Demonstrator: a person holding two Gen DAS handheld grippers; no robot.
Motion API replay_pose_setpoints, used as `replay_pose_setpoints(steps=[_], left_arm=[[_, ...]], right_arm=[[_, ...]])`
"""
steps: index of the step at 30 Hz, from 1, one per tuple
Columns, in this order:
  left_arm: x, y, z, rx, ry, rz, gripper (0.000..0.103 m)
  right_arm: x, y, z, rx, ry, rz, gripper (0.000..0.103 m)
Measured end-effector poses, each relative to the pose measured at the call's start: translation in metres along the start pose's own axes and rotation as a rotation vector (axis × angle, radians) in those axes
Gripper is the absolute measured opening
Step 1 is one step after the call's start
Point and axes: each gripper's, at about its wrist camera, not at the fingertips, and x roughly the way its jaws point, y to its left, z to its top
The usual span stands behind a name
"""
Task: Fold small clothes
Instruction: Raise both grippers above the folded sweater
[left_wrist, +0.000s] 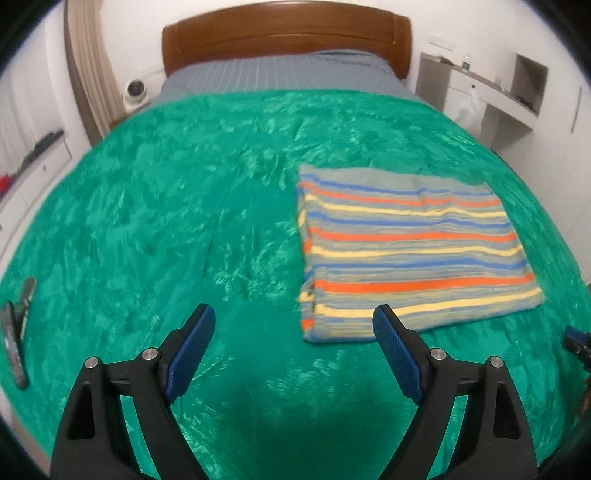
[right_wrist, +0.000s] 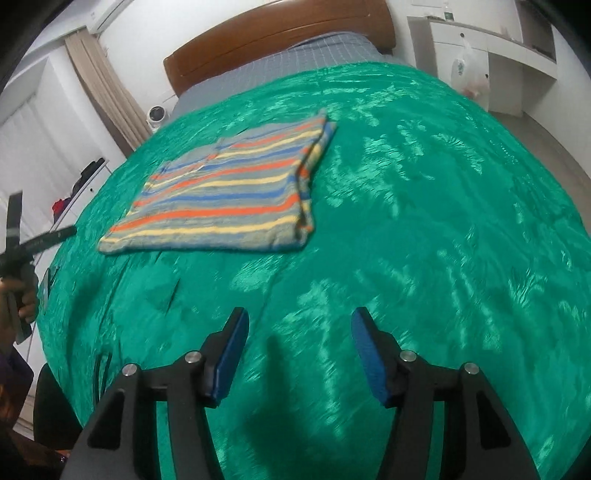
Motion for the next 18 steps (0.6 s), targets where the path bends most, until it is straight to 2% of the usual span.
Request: replay_pose_setpoints(steps=[6, 13, 18], left_arm=[[-0.019, -0.019, 0.001, 0.052, -0.048, 0.021, 0.089], [-0.016, -0.044, -0.012, 0.111, -0.048, 0.012, 0.091], [0.01, -0.106, -0.045, 0.29, 0.01, -0.072, 0.091]], right_arm=[[-0.003, 0.024, 0.001, -0.067, -0.022, -0.015, 0.066], [0.0, 0.023, 0.004, -0.07, -0.021, -0.006, 0.067], [0.002, 0.002, 0.017, -0.028, -0.041, 0.008, 0.067]])
